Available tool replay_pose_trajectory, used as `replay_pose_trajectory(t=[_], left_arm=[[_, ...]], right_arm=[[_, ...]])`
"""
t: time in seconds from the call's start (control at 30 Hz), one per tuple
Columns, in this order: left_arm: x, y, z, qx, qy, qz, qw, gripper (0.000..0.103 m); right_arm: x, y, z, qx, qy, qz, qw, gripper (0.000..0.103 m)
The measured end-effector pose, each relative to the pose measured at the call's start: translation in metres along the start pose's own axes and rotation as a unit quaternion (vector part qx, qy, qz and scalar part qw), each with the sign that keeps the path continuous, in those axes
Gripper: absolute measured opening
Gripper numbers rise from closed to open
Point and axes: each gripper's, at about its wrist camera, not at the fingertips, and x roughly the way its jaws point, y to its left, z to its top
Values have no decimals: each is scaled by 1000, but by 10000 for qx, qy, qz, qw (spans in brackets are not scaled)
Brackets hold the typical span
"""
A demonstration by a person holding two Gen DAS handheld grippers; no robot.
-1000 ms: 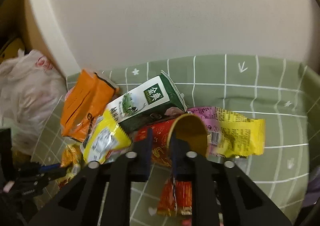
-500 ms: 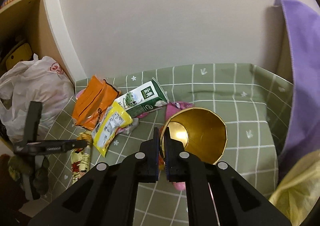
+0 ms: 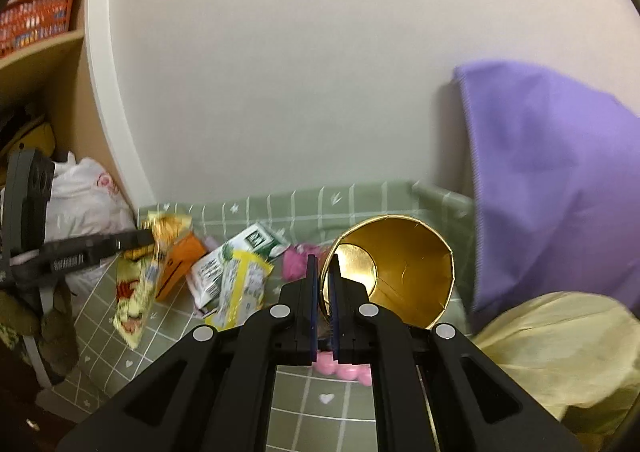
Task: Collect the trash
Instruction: 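Carry the wrapper and red cup to the yellow bag and release both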
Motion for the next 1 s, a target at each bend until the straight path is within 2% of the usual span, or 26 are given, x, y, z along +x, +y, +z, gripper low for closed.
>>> replay_pose_trajectory(t=[0.2,0.33,0.47,0.6,0.77,0.93,1.0], left_arm=[[31,-35,32,0,-22,-717,9974,9],[55,-80,49,199,0,-1357,9905,9],[86,-139,59,491,192,-2010,9782,9],[124,-211,65,766,408,-2750,9575,9],[163,-292,57,1107,587,-3301,9356,9],[212,-328,45,646,804,-3596,9274,9],[225,-334,35,641,957,-3626,9248,9]], right_arm=[[-55,-24,-1,120,-370,-618,9973,7],[-92,-51,-10,358,-533,-1209,9906,7],[-128,-82,-23,689,-607,-1757,9801,7],[-162,-112,-35,1020,-682,-2225,9672,7],[-186,-141,-51,1325,-644,-2639,9532,7],[-190,-155,-62,1373,-525,-2825,9479,7],[-190,-161,-67,1430,-496,-2835,9469,7]])
